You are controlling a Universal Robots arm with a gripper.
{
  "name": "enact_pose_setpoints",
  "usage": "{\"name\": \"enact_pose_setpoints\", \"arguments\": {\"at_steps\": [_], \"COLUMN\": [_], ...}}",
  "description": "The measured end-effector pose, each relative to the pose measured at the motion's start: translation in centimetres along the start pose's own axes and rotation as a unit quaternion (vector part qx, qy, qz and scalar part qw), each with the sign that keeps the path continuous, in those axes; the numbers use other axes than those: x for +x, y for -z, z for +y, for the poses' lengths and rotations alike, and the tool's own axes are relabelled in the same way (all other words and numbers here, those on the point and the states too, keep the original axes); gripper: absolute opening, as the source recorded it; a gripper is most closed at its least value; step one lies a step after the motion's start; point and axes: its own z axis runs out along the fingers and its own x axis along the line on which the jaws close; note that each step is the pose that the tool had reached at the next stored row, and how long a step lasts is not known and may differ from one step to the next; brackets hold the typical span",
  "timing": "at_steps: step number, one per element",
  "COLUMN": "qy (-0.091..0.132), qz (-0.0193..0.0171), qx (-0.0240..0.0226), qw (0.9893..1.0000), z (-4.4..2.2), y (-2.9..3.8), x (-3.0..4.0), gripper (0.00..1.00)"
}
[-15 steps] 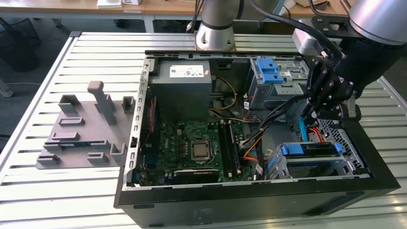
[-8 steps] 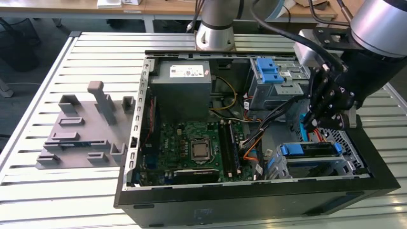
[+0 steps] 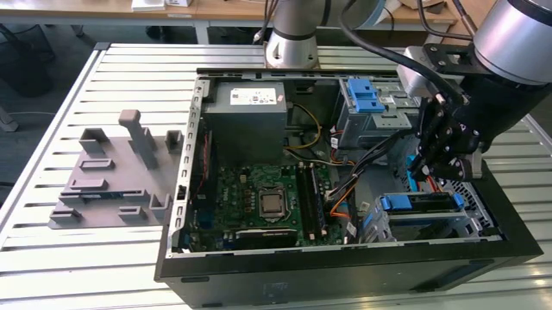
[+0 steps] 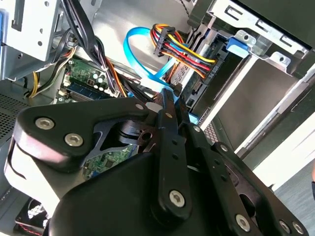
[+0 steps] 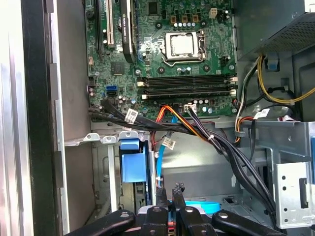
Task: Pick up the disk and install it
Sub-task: 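Insert the second disk wire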
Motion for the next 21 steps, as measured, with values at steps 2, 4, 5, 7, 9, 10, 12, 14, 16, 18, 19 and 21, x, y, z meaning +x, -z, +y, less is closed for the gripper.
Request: {"name": "enact_pose_setpoints", "arguments": {"at_steps": [2,4,5,7,9,10,12,14,16,18,19,21], "qy": [0.0,0.0,0.0,0.0,0.0,0.0,0.0,0.0,0.0,0.0,0.0,0.0], "qz": [-0.0001,-0.0005,-0.0012,-0.0036,-0.0057,-0.0066,-0.0077,-0.0083,-0.0084,-0.0085,-0.0085,-0.0084], "qx": [0.0,0.0,-0.0001,-0.0005,-0.0007,-0.0009,-0.0011,-0.0014,-0.0017,-0.0017,-0.0017,-0.0017], "qw": [1.0,1.0,1.0,1.0,1.0,1.0,1.0,1.0,1.0,1.0,1.0,1.0], "z": [0.0,-0.01,-0.02,-0.05,-0.1,-0.12,-0.18,-0.24,-0.31,-0.31,-0.31,-0.32], "y": [-0.01,-0.08,-0.13,-0.28,-0.44,-0.51,-0.67,-0.83,-0.94,-0.96,-0.96,-0.97], "x": [0.0,0.08,0.19,0.54,0.98,1.2,1.56,1.84,2.1,2.14,2.14,2.14], "gripper": [0.16,0.16,0.16,0.16,0.16,0.16,0.16,0.16,0.16,0.16,0.16,0.16]}}
